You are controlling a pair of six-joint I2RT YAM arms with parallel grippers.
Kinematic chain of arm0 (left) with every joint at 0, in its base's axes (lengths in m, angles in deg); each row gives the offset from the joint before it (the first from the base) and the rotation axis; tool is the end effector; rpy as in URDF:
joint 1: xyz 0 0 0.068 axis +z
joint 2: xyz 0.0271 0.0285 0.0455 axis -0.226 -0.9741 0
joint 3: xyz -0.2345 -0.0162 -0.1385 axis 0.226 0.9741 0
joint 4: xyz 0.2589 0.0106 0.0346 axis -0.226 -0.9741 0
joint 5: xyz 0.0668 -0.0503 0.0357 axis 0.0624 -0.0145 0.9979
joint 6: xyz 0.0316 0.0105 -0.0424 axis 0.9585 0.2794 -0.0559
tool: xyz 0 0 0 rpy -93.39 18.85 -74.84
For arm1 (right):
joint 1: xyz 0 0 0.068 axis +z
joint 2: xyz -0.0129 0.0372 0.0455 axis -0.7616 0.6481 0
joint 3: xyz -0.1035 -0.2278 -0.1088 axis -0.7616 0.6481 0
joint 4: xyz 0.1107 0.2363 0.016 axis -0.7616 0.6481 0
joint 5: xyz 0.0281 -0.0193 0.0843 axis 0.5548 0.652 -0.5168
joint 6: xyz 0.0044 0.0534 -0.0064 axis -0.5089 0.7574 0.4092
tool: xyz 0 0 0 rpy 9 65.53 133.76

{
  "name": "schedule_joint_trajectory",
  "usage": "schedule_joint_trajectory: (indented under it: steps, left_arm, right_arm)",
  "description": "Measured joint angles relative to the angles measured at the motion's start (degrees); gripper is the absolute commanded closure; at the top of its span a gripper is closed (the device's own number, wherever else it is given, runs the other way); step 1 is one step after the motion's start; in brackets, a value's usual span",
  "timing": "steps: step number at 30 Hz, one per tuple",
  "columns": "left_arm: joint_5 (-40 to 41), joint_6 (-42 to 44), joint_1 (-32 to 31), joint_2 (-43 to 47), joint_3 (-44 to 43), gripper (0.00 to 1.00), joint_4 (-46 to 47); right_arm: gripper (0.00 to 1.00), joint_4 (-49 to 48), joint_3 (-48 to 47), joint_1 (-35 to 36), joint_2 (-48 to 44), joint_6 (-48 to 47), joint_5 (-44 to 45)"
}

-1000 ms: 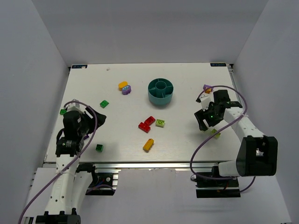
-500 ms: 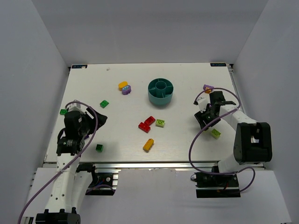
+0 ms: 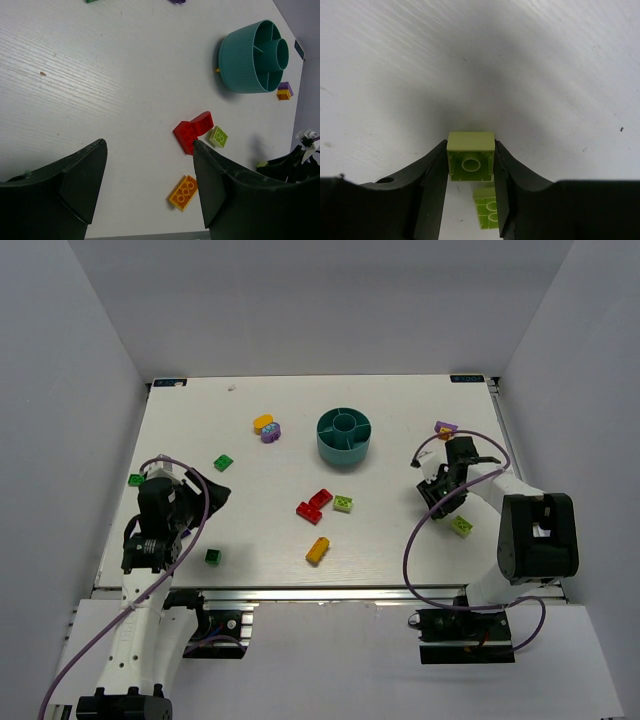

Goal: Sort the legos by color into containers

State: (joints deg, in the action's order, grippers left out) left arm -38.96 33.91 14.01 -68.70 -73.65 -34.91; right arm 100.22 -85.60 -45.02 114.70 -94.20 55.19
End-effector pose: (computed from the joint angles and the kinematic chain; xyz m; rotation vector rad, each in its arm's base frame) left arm 0.1461 -0.0036 0.2682 -0.6580 2.1026 -0.5609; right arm 0.2847 0.0268 0.1660 -0.9588 2.6137 0.0224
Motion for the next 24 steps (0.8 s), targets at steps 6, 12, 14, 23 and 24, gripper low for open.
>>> schedule_joint_trajectory:
  steps: [6, 12, 14, 23, 24]
  left_arm:
    - [-0.28, -0.59, 0.0, 0.04, 0.13, 0.21, 0.22]
    - [-0.76, -1.33, 0.0, 0.02, 0.17, 0.21, 0.9]
    - [-0.87, -1.46, 0.0, -0.04, 0.17, 0.21, 1.11]
    - [-0.87, -2.47, 0.0, -0.22, 0.17, 0.21, 1.29]
    - [-0.85, -2.62, 0.0, -0.2, 0.17, 0.21, 1.27]
  right_arm:
    - [1.0, 2.4, -4.15, 0.0, -4.07, -0.79, -10.58]
    - [1.0, -4.7, -10.05, 1.38, -8.94, 3.26, -25.83]
    - [1.0, -9.7, -10.29, 2.82, -9.22, 6.25, -28.65]
    - [1.0, -28.98, -17.18, 9.09, 0.81, 18.82, -32.33]
    - [1.0, -30.95, -17.77, 9.51, 1.86, 19.61, -32.35]
